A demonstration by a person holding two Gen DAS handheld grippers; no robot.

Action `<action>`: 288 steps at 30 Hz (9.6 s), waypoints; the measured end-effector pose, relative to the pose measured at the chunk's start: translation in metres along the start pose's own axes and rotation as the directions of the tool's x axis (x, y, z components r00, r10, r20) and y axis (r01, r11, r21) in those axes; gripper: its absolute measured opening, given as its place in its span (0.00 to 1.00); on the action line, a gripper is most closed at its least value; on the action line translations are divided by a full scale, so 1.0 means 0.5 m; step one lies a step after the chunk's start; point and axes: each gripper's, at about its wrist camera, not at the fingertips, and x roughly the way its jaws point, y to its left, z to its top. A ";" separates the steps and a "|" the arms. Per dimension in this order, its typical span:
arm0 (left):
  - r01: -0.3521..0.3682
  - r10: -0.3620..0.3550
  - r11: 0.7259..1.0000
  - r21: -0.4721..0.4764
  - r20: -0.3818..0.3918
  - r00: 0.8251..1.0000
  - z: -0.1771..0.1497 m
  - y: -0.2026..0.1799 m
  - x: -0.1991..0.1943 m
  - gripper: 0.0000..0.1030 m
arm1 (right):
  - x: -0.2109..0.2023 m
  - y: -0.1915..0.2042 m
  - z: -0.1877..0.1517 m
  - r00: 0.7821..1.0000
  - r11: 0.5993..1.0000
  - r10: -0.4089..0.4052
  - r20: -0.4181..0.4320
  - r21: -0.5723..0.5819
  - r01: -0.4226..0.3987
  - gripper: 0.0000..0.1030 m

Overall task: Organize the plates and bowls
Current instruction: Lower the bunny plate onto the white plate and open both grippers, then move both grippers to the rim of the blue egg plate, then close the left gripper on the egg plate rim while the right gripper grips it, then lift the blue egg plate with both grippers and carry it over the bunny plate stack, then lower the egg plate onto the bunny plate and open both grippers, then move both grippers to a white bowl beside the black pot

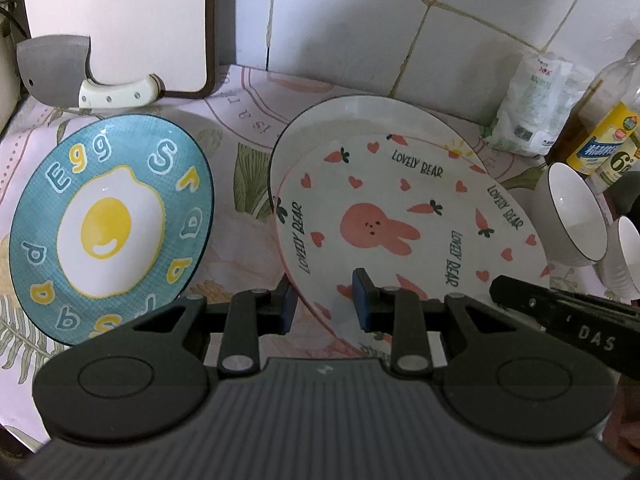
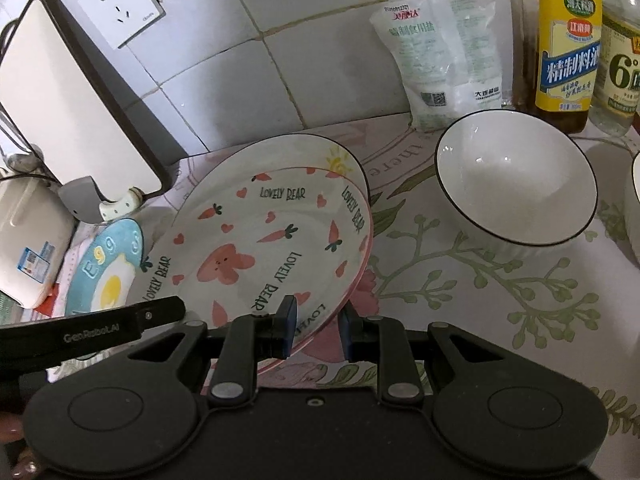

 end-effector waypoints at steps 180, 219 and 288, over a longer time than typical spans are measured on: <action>0.017 -0.042 0.995 0.100 0.249 0.967 -0.090 0.041 -0.223 0.29 | -0.205 0.052 -0.072 0.974 0.992 0.119 0.192 -0.074 -0.107 0.24; 0.024 -0.023 0.998 -0.062 0.025 0.999 0.007 0.064 0.009 0.28 | 0.007 -0.003 0.011 1.000 1.000 -0.004 0.027 0.007 0.004 0.24; -0.002 -0.042 0.974 0.227 0.192 0.981 -0.194 -0.034 -0.371 0.79 | -0.407 0.080 -0.169 0.947 0.908 0.115 0.300 -0.418 0.022 0.76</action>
